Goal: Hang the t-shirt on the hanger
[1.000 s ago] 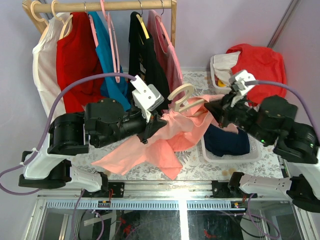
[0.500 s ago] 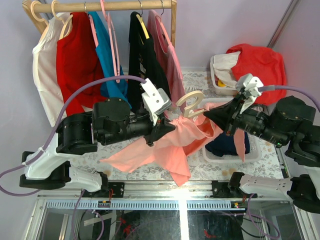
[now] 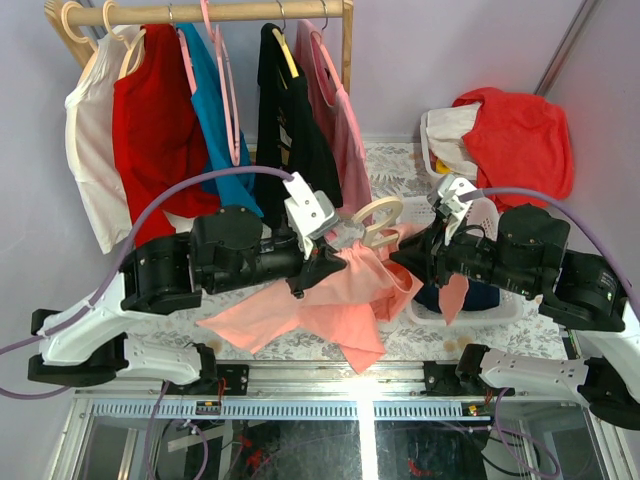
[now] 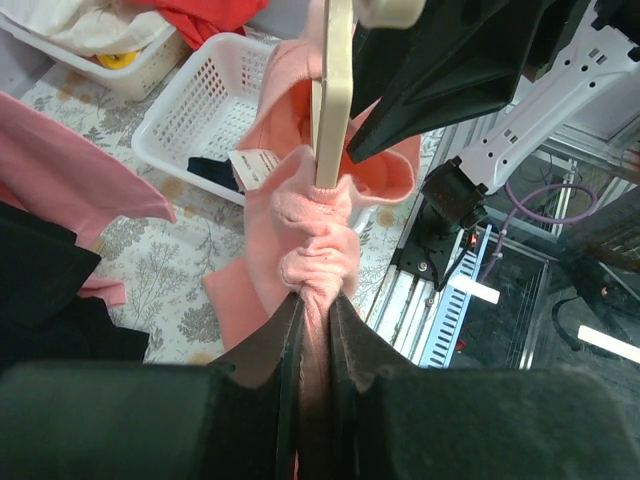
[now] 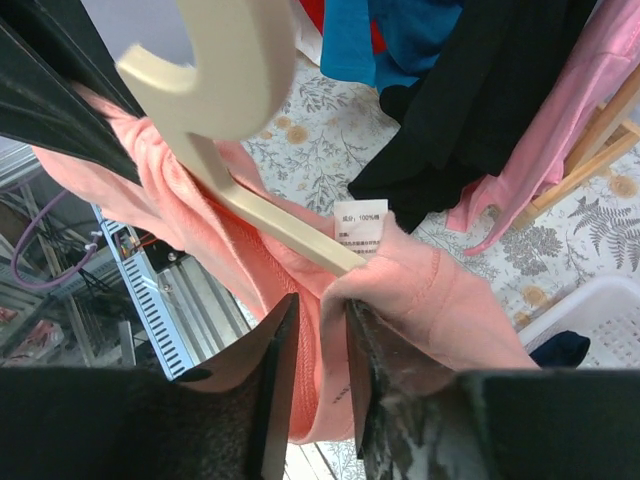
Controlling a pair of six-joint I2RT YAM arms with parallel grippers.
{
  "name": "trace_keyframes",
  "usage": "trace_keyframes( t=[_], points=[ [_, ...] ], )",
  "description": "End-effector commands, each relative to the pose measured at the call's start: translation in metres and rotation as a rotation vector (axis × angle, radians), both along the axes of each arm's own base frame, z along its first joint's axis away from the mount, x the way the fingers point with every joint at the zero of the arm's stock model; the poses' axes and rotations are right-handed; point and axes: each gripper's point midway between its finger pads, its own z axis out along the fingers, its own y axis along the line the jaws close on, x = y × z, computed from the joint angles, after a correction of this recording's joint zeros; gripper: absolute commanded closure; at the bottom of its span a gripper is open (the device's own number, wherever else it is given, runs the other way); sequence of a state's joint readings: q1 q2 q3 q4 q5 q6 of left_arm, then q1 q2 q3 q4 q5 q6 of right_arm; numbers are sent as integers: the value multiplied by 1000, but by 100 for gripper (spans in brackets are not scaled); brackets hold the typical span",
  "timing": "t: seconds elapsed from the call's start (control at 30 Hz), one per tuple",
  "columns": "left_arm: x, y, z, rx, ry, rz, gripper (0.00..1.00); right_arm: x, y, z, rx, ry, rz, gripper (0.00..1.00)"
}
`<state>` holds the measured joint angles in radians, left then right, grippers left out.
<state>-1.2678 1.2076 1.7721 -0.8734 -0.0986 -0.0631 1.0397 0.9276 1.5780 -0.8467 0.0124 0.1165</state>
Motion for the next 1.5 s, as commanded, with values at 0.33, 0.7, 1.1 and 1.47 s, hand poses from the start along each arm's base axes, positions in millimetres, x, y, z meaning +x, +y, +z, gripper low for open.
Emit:
trace_keyframes(
  t=[0.33,0.7,1.1,1.47],
  points=[
    [-6,23,23,-213,-87,-6,100,-14,13,18,30,-16,117,52],
    [-12,52,3,-299,-48,42,100,-8,24,33,45,-47,128,44],
    [-17,51,-6,-248,-38,7,100,23,13,32,-22,-155,-7,40],
    [-28,48,0,-220,-38,-69,100,17,34,6,-107,-109,105,39]
  ],
)
